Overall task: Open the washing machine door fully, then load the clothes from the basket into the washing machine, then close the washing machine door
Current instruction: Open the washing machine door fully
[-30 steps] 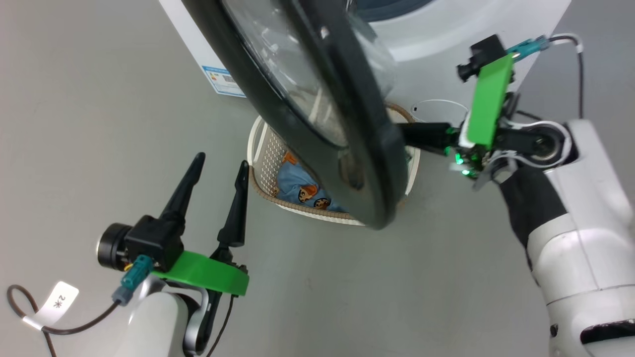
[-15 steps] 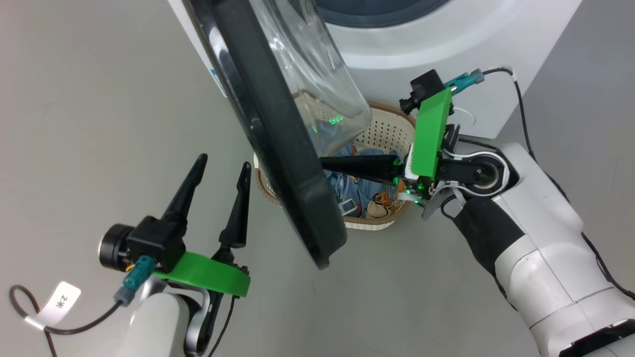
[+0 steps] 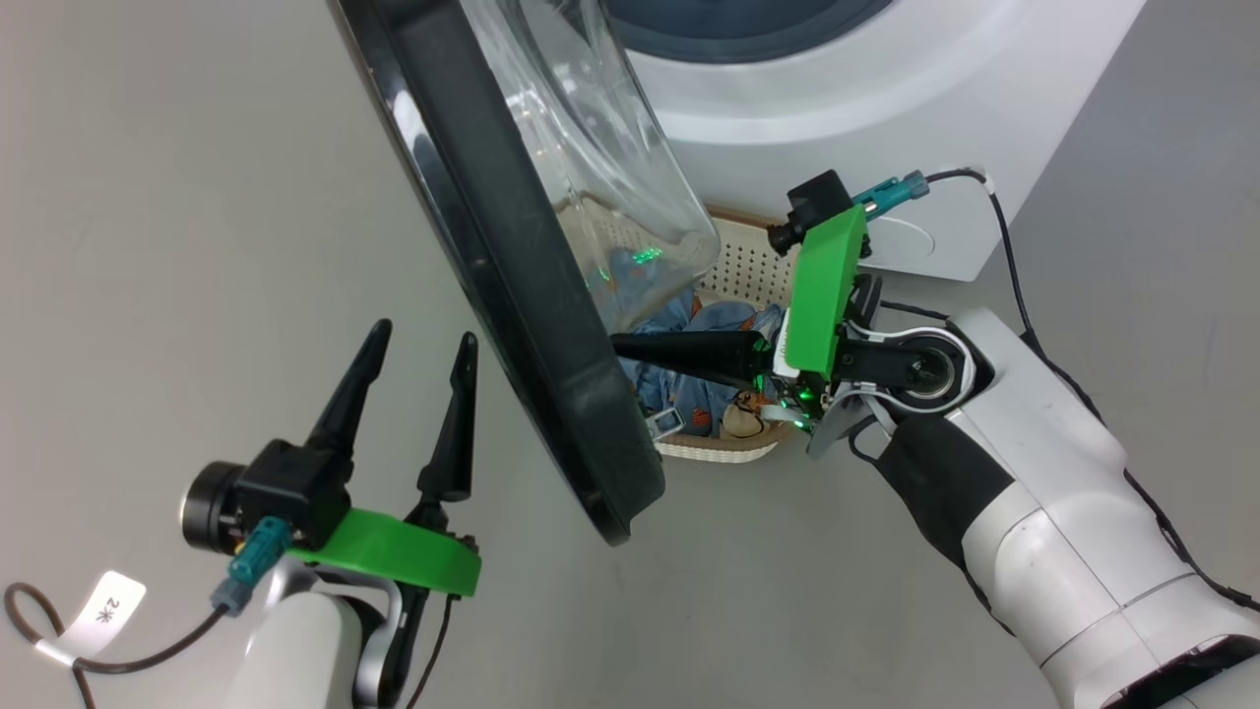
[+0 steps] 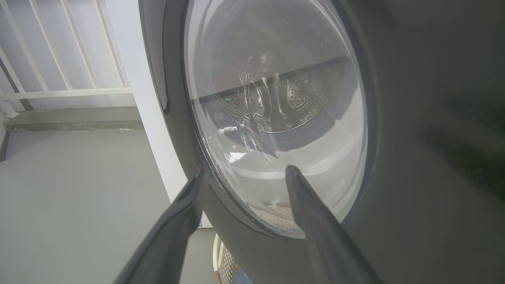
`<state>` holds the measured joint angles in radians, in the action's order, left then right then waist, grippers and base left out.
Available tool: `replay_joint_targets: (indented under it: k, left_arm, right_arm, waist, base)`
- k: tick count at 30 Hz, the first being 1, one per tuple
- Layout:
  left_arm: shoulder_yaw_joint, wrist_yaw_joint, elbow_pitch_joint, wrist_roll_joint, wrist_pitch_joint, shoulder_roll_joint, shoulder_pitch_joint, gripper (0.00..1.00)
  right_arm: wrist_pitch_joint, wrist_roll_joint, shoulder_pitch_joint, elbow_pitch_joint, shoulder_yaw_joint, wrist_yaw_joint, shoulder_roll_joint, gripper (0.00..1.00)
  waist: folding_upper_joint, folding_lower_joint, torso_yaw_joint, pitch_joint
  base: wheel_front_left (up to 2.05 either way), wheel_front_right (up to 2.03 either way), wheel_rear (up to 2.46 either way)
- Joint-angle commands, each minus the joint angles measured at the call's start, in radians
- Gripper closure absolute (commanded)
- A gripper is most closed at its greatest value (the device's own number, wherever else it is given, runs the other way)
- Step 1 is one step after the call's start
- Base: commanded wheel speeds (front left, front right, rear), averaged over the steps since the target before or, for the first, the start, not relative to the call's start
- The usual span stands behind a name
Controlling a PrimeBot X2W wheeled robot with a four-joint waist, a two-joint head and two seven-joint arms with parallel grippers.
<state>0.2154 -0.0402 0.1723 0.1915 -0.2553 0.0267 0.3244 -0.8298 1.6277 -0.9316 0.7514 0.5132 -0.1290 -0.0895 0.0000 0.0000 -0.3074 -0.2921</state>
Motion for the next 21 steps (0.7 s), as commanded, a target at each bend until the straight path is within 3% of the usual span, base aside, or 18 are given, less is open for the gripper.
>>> replay_joint_targets:
  k: [1, 9, 10, 11, 12, 21]
  left_arm:
    - [-0.040, 0.000, -0.017, -0.002, -0.006, 0.023, -0.006, 0.00]
    - [-0.072, -0.010, -0.002, -0.019, -0.006, 0.023, -0.023, 0.00]
    - [-0.077, -0.012, 0.000, -0.022, -0.006, 0.023, -0.027, 0.00]
    - [-0.081, -0.014, 0.001, -0.026, -0.006, 0.023, -0.032, 0.00]
    - [-0.087, -0.016, 0.002, -0.029, -0.006, 0.023, -0.037, 0.00]
    - [-0.134, -0.035, 0.004, -0.052, -0.006, 0.024, -0.084, 0.00]
  right_arm:
    - [0.022, 0.015, -0.018, -0.029, 0.003, -0.002, 0.039, 1.00]
    - [0.129, -0.002, 0.033, -0.101, -0.042, -0.002, -0.022, 1.00]
    - [0.152, -0.011, 0.046, -0.118, -0.049, -0.002, -0.035, 0.89]
    - [0.177, -0.019, 0.060, -0.136, -0.057, -0.002, -0.045, 0.27]
    - [0.206, -0.026, 0.075, -0.151, -0.067, -0.002, -0.054, 0.00]
    - [0.561, -0.239, 0.205, -0.316, -0.108, -0.002, -0.156, 0.00]
  waist:
    - [0.0000, 0.0000, 0.006, 0.007]
    - [0.0000, 0.0000, 0.032, 0.052]
    - [0.0000, 0.0000, 0.036, 0.059]
    - [0.0000, 0.0000, 0.040, 0.066]
    - [0.0000, 0.0000, 0.046, 0.074]
    - [0.0000, 0.0000, 0.091, 0.149]
  base:
    - [0.00, 0.00, 0.00]
    - [0.00, 0.00, 0.00]
    - [0.00, 0.00, 0.00]
    - [0.00, 0.00, 0.00]
    - [0.00, 0.00, 0.00]
    - [0.00, 0.00, 0.00]
